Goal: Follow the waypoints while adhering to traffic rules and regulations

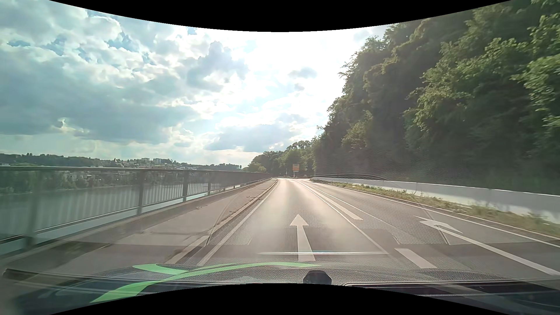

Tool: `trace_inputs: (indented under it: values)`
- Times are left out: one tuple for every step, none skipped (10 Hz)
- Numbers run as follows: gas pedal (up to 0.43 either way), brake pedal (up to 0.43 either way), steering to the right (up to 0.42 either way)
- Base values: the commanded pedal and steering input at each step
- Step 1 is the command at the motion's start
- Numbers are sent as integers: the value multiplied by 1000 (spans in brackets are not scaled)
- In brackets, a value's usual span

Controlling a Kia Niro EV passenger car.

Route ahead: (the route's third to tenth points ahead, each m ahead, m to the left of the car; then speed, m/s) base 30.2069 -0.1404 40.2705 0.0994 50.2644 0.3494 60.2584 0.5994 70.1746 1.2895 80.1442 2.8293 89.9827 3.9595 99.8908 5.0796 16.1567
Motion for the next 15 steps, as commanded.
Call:
trace_inputs:
  values:
    - [197, 0, -3]
    - [220, 0, -2]
    - [220, 0, -3]
    - [220, 0, -3]
    - [220, 0, -2]
    - [157, 0, -3]
    - [0, 0, -3]
    - [0, 0, -3]
    - [0, 0, -4]
    - [0, 0, -5]
    - [0, 0, -5]
    - [0, 0, -5]
    - [0, 0, -5]
    - [0, 0, -4]
    - [0, 0, -3]
